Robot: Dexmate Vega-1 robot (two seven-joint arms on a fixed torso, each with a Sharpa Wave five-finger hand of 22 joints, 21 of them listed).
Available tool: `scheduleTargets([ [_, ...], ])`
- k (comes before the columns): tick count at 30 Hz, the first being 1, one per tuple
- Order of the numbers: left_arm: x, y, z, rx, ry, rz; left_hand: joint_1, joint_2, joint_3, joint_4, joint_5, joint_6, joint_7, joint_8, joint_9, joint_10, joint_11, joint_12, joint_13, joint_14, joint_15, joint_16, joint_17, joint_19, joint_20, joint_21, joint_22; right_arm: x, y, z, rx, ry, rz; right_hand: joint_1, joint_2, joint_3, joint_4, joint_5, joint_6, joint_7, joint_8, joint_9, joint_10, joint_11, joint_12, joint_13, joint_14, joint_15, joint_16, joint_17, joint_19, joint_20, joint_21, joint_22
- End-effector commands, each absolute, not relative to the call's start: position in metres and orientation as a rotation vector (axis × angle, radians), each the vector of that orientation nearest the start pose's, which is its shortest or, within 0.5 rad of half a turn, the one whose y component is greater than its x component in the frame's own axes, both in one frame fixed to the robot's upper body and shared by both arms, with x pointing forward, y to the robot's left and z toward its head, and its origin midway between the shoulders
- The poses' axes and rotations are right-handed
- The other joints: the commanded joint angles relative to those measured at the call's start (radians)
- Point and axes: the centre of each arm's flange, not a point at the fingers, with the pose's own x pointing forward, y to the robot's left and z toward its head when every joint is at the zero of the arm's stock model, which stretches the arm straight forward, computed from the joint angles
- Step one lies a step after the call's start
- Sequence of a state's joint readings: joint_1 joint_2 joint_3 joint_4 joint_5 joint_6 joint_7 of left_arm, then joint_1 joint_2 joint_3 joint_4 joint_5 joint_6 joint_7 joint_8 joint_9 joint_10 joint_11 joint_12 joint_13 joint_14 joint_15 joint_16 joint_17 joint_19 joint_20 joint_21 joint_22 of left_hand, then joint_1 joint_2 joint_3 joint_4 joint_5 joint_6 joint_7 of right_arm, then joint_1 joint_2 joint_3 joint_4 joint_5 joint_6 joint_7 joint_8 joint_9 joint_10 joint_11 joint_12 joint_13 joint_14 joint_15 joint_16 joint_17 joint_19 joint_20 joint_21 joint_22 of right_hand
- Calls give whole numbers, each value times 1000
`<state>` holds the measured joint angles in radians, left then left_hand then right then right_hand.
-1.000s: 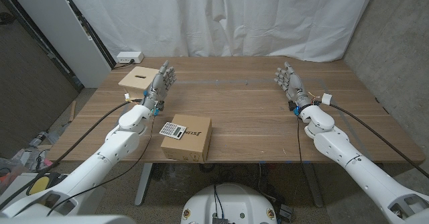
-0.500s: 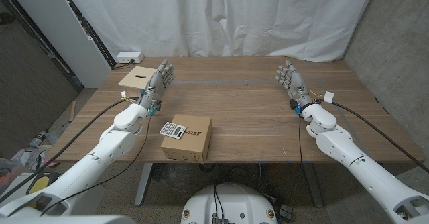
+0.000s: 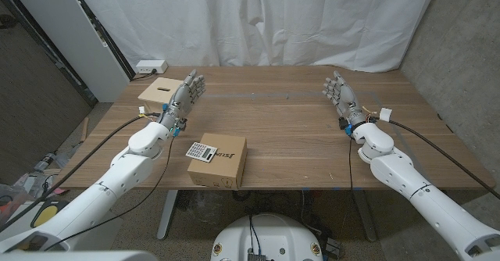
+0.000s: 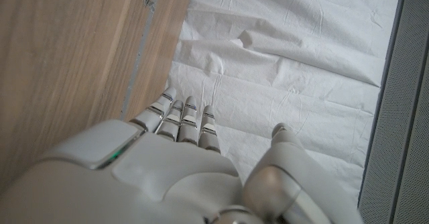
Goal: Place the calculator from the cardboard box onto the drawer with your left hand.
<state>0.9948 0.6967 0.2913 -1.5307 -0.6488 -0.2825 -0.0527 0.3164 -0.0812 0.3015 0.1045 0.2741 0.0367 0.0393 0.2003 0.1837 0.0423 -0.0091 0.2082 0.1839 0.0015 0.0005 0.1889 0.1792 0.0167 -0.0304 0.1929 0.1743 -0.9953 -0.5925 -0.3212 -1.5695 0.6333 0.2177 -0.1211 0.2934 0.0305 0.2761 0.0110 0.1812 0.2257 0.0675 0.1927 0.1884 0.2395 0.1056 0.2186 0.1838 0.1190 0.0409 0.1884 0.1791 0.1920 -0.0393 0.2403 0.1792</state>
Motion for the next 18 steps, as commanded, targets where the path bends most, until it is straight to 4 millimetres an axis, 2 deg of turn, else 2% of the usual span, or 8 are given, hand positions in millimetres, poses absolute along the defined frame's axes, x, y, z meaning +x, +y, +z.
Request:
scheduleTargets([
  [1, 581, 328, -21, 137, -652, -253, 14, -1, 3, -9, 5, 8, 3, 9, 3, 10, -1, 5, 5, 10, 0, 7, 2, 11, -30, 11, 4, 598, -286, -38, 36, -603, 136, 1, 6, -1, -6, 5, 10, 2, 5, 3, 11, 0, 6, 5, 7, -1, 4, 5, 11, -4, -2, 4],
  [18, 575, 335, -35, 138, -655, -242, 24, 4, 2, -15, 5, 33, -1, 14, 4, 34, -8, 10, 5, 38, -3, 11, 2, 33, -29, 17, 3, 587, -286, -44, 30, -586, 121, 1, 7, -2, -9, 5, 13, 2, 5, 3, 13, 2, 6, 5, 8, 1, 2, 4, 11, -4, -6, 5],
])
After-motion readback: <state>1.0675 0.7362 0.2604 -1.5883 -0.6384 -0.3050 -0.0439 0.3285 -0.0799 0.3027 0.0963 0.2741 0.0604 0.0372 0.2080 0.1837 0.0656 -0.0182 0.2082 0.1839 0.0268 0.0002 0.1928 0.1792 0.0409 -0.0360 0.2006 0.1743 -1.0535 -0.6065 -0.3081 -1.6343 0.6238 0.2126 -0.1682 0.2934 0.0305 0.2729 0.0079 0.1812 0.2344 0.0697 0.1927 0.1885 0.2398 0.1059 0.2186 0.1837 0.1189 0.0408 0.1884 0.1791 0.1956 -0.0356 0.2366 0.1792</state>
